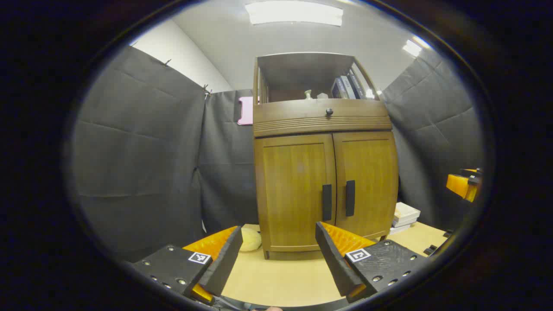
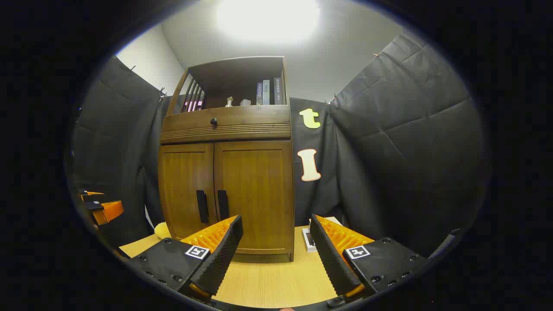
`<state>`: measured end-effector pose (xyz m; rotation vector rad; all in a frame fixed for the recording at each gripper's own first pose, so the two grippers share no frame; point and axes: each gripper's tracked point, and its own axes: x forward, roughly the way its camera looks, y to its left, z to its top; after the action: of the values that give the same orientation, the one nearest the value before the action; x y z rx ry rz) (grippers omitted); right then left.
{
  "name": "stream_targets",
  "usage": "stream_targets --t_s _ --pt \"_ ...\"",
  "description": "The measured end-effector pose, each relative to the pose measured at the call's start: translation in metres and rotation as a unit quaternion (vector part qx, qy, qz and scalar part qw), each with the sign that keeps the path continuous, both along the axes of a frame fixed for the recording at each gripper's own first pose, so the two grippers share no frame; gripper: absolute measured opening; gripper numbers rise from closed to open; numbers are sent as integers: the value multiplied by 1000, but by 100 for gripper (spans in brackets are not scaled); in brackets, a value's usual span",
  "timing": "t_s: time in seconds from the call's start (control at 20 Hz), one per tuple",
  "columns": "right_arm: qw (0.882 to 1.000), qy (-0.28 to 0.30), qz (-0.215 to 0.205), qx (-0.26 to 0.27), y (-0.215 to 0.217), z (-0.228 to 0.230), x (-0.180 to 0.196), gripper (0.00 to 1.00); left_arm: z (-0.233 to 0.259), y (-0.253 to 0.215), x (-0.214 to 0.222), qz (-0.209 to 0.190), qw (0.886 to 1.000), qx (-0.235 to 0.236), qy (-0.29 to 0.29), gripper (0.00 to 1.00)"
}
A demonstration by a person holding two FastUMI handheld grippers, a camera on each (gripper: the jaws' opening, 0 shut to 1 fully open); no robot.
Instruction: Open the right door of the double-door shoe cabinet with the right hand, and open the left door with the left hand.
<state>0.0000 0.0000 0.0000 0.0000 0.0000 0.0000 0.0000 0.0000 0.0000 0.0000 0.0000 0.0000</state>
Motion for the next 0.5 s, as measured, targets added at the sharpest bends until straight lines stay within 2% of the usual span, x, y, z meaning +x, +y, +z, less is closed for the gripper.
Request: stream_targets --t_s 0.1,0.15,0.25,0.5 --pt "1000 1 -1 -3 0 0 3 96 1 0 4 0 1000 -3 -1 100" --pt "1000 2 -2 -4 -1 -1 5 96 2 1 5 0 1000 -4 0 97" --pt "1000 3 -3 -3 -1 -1 7 98 3 2 8 0 1000 -1 -2 100" --pt "1000 -1 -4 -3 -2 1 16 98 5 4 12 1 1000 6 -8 100"
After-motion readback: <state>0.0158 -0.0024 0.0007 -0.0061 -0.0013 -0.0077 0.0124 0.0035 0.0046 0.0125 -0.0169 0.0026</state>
